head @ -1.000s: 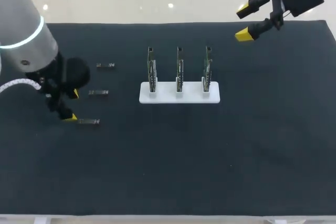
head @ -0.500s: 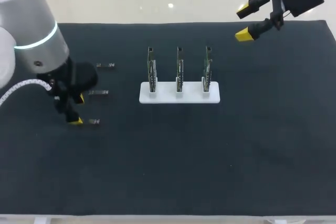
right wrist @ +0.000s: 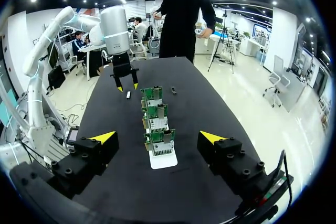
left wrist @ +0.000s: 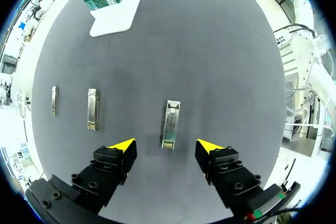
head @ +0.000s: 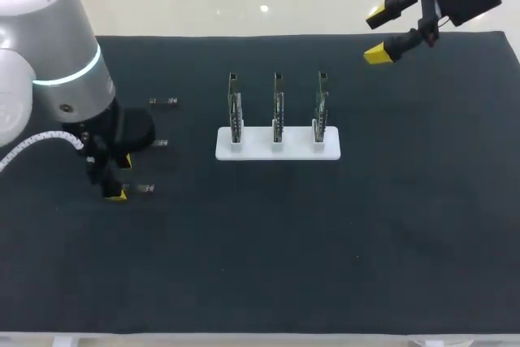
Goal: Pick up the optical module with the left hand, and insert it into the network port with the right hand.
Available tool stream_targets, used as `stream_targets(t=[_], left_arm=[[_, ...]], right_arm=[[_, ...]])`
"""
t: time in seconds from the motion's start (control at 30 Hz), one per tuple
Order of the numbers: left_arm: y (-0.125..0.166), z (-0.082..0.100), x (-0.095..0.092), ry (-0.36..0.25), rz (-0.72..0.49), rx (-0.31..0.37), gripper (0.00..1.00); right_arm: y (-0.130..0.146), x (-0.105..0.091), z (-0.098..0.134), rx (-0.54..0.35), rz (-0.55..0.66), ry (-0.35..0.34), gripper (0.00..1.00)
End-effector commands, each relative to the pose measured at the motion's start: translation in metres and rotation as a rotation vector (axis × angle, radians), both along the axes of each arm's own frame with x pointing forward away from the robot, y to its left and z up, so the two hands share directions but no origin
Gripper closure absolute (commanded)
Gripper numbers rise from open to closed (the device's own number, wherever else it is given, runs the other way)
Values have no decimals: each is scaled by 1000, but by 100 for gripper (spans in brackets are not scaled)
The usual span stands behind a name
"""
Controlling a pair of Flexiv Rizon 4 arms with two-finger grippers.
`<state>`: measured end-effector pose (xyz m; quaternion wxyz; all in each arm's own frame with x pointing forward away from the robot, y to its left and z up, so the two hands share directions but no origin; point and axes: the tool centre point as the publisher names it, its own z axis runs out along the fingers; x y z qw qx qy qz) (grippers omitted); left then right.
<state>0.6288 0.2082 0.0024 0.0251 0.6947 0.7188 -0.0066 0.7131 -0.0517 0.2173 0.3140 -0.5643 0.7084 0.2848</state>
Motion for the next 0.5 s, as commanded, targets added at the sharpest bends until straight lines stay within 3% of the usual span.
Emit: stream_targets(t=[0.03,0.5], left_arm=[[0,-4,1,2,-12,9,0],[0,-17,-8,8,-3,17,0]], right_arm=[[0,0,0,2,0,-1,0],[0,0,0,2,0,-1,0]])
